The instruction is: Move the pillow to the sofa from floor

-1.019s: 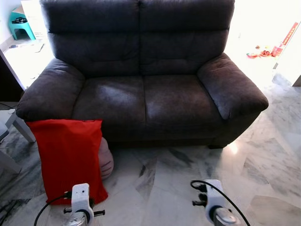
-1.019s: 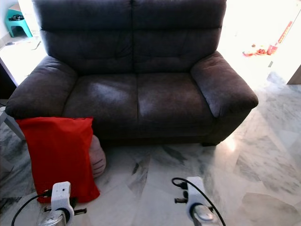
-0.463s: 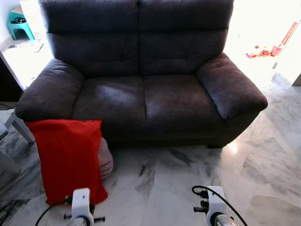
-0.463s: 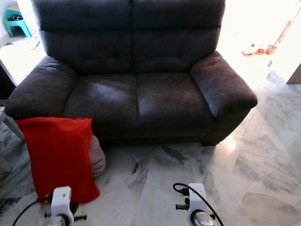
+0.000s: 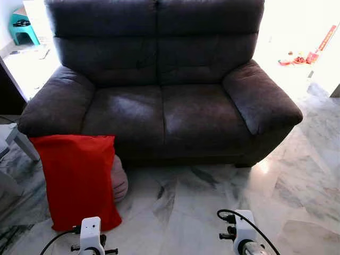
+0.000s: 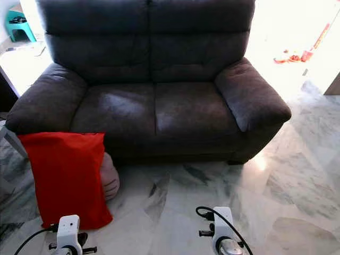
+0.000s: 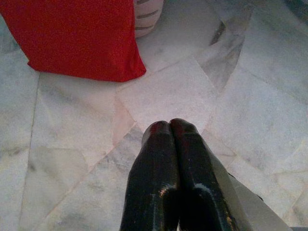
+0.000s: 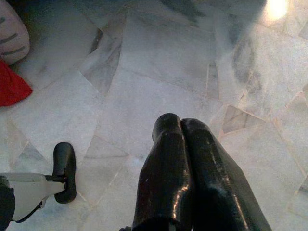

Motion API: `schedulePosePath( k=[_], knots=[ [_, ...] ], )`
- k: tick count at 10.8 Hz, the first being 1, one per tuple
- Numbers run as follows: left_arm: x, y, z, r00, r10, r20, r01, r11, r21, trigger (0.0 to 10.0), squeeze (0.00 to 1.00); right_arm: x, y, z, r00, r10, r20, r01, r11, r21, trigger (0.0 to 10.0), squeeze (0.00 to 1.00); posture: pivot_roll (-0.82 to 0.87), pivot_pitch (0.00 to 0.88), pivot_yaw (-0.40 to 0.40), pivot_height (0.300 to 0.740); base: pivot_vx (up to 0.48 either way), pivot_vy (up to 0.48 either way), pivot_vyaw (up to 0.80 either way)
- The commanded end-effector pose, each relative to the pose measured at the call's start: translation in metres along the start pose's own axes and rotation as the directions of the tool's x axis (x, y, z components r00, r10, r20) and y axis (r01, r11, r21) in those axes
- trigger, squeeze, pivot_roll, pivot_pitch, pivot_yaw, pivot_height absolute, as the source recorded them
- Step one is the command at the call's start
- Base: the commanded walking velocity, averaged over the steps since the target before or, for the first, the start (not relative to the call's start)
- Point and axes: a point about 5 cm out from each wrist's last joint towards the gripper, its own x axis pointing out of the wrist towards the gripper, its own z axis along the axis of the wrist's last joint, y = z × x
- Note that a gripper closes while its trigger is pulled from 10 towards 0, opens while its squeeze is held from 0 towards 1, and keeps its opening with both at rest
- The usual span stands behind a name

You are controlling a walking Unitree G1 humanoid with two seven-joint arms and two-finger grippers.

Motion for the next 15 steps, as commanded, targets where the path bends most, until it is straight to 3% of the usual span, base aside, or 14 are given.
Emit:
schedulePosePath(
  k=[1, 15],
  knots=[
    [-0.0005, 0.0028, -0.0005, 1.000, 0.003, -0.002, -0.003, 1.000, 0.021, 10.0, 0.00, -0.0003, -0.0005, -0.0007, 1.000, -0.004, 0.002, 0.004, 1.000, 0.008, 10.0, 0.00, 0.07, 0.057, -0.012, 0.740, 0.000, 0.000, 0.00],
    [-0.0005, 0.0028, -0.0005, 1.000, 0.003, -0.002, -0.003, 1.000, 0.021, 10.0, 0.00, -0.0003, -0.0005, -0.0007, 1.000, -0.004, 0.002, 0.004, 1.000, 0.008, 10.0, 0.00, 0.07, 0.057, -0.012, 0.740, 0.000, 0.000, 0.00]
  ],
)
